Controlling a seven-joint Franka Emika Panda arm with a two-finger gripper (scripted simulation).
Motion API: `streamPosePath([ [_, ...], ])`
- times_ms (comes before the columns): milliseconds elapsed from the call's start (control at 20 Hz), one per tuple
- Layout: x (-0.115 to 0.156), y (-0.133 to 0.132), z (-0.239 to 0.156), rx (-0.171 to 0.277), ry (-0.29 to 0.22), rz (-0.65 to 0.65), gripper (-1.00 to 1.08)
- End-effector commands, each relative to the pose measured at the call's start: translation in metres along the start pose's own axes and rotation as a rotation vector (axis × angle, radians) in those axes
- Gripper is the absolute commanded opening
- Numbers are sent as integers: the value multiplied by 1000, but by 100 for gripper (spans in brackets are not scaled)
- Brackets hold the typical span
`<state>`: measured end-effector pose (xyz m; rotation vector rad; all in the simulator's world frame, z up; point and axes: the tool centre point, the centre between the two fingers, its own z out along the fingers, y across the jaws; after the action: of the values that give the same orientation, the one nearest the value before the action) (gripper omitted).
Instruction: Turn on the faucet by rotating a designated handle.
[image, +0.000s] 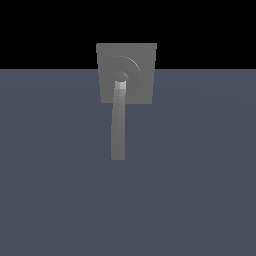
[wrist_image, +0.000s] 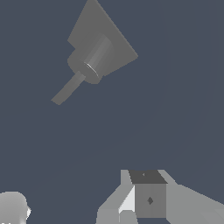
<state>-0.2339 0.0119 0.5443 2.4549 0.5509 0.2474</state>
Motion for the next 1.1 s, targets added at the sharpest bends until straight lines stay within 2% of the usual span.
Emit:
streamPosePath([
  [0,5,4,-16,-128,8,-86,-100],
  [300,21,4,-57,-431,-20,-303,-100],
  [550,38,-7,-91,-678,-90,-494,-100],
  [800,59,-29,-121,-914,-203,-694,-100],
  [1050,85,-61,-142,-1132,-360,-902,-100],
])
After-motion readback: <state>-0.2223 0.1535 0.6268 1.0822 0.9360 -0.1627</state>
